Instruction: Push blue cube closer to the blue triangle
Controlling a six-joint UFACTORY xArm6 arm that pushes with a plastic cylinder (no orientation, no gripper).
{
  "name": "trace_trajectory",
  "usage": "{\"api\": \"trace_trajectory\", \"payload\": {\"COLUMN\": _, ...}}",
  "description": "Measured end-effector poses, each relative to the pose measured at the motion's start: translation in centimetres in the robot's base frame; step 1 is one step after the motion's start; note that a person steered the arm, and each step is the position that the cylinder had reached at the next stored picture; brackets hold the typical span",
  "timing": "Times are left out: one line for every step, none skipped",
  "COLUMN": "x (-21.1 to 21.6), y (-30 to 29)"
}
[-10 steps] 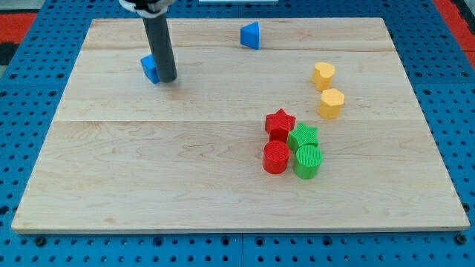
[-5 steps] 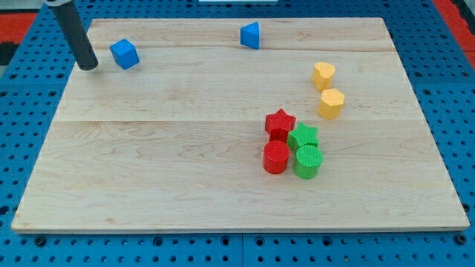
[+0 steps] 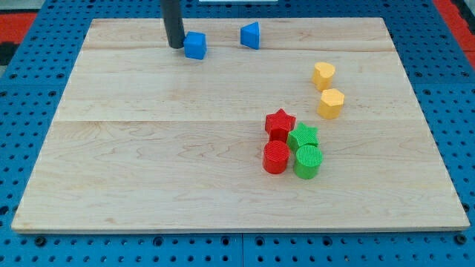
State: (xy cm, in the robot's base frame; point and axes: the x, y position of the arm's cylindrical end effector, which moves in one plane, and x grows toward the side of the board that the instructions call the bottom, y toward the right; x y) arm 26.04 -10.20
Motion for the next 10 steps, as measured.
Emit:
{"api": "trace_trajectory", "payload": {"x": 1.1, "y": 0.2}}
{"api": "trace_trajectory", "payload": {"x": 1.7, "y": 0.2}}
{"api": "trace_trajectory", "payload": {"x": 2.2, "y": 0.2}}
{"api": "trace_trajectory", "payload": {"x": 2.2, "y": 2.0}}
{"api": "trace_trajectory", "payload": {"x": 1.9, "y": 4.2}}
{"api": "trace_trajectory", "payload": {"x": 1.3, "y": 4.9}}
{"api": "trace_trajectory", "payload": {"x": 0.0, "y": 1.7}}
{"api": "trace_trajectory", "payload": {"x": -1.3, "y": 2.2}}
{"api": "trace_trajectory", "payload": {"x": -1.8, "y": 4.8}}
{"api": "trace_trajectory", "payload": {"x": -2.0, "y": 4.7}}
